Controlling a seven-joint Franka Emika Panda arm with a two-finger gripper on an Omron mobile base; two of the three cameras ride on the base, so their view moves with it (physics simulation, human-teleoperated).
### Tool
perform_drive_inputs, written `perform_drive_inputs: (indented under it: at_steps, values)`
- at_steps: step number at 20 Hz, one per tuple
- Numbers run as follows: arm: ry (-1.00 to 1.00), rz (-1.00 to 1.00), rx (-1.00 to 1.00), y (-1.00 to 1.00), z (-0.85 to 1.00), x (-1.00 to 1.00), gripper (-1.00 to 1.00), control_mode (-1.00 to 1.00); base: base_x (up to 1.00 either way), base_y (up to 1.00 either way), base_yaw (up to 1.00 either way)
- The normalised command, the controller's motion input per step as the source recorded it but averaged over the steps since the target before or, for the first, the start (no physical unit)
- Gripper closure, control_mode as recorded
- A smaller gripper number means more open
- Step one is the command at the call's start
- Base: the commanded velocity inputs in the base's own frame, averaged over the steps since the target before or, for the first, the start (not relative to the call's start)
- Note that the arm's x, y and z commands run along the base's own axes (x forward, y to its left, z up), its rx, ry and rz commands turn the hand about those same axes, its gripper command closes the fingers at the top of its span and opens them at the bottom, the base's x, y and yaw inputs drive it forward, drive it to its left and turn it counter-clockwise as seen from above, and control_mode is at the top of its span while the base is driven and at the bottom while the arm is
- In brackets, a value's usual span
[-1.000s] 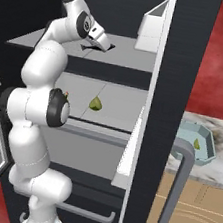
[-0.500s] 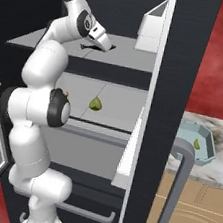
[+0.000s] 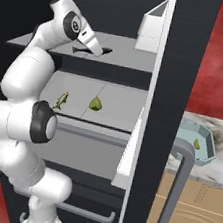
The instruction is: Place one lemon wedge and one fish in each tupperware on the nearby counter, to pack two identical lunches.
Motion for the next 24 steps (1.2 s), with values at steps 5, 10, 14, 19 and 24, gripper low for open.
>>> perform_drive_inputs:
  at_steps: [5, 10, 14, 19, 24]
  values:
    - [-0.12, 0.0, 0.0, -0.11, -0.01, -1.0, 1.0, -1.0, 0.0, 0.0, 0.0]
    - [-0.16, 0.14, 0.04, -0.39, 0.14, -1.0, 1.0, -1.0, 0.0, 0.0, 0.0]
    - [-0.1, 0.39, 0.04, -0.26, 0.01, -1.0, 1.0, -1.0, 0.0, 0.0, 0.0]
    - [-0.01, 0.55, 0.0, 0.07, 0.0, -0.98, 1.0, -1.0, 0.0, 0.0, 0.0]
    - [0.01, 0.56, -0.04, 0.37, 0.0, -0.74, 1.0, -1.0, 0.0, 0.0, 0.0]
